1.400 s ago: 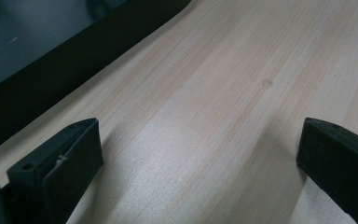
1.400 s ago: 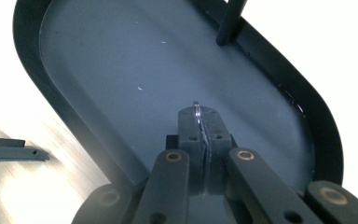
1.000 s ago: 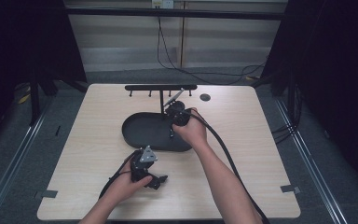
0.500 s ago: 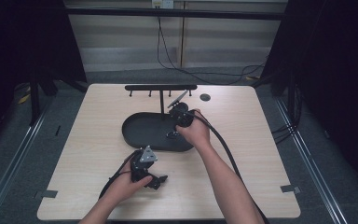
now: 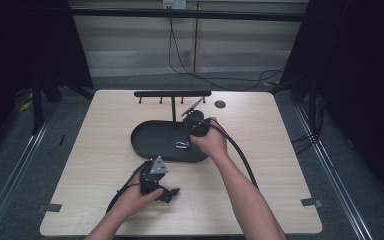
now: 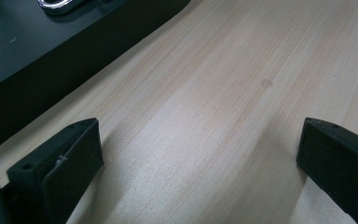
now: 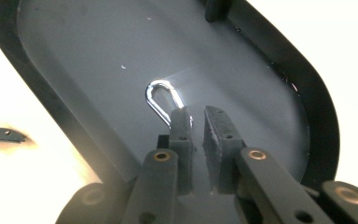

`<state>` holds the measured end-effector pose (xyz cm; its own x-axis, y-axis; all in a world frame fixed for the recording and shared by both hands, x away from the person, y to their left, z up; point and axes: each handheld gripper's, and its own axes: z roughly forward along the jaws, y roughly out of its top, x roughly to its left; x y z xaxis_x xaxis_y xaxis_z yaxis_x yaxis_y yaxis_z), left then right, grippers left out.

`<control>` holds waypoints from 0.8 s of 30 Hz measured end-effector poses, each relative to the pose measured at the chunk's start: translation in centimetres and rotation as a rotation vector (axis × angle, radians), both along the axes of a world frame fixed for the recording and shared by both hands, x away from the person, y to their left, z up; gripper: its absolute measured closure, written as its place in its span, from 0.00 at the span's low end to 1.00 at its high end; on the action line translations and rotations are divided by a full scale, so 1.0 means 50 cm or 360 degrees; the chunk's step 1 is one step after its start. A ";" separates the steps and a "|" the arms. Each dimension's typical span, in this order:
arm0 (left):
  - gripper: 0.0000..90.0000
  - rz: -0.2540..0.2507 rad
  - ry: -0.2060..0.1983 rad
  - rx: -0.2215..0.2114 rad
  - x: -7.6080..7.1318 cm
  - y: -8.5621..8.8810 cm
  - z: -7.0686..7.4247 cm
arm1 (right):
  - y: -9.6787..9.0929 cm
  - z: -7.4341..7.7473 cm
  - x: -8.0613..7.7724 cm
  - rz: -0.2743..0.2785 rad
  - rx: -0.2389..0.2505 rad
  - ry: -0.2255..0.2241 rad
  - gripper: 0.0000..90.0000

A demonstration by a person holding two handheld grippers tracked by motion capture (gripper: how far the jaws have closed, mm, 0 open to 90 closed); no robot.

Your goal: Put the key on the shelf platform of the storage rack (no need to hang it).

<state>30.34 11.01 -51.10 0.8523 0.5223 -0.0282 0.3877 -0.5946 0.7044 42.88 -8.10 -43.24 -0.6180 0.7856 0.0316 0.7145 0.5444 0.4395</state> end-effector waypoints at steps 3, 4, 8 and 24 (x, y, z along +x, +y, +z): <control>0.00 0.0000 0.0000 0.0000 0.000 0.000 0.000 | -0.001 0.005 -0.006 -0.0003 0.0002 -0.0013 0.85; 0.00 0.0000 0.0000 0.0001 0.000 0.000 0.000 | -0.002 0.008 -0.007 0.0016 0.0004 -0.0016 0.83; 0.00 -0.0004 0.0003 0.0001 0.000 0.000 0.000 | -0.003 0.014 -0.014 0.0020 0.0018 -0.0008 0.76; 0.00 0.0006 -0.0002 0.0004 -0.003 -0.001 0.001 | -0.022 0.027 -0.040 0.0055 0.0045 -0.0020 0.49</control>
<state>30.20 10.97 -51.07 0.8504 0.5256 -0.0258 0.3891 -0.5950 0.7033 40.87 -9.19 -41.90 -0.6451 0.7627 0.0456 0.6900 0.5559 0.4636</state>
